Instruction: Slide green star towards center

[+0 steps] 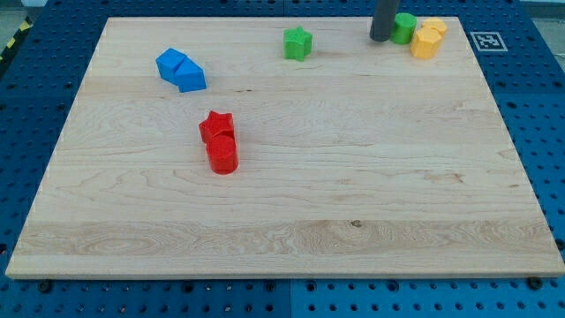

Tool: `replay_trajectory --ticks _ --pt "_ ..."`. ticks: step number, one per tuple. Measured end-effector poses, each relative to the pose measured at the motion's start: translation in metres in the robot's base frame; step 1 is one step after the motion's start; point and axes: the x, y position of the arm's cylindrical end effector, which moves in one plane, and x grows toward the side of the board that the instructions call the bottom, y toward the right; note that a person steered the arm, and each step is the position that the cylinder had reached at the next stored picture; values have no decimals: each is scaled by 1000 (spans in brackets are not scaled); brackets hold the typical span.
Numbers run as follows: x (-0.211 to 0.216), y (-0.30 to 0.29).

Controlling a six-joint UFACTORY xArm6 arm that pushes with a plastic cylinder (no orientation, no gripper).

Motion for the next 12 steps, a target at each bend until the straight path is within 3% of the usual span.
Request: replay_trajectory --ticks 5,8,10,12 --pt "-12 -169" --pt "40 -149" --pt "107 -121" --pt "122 -78"
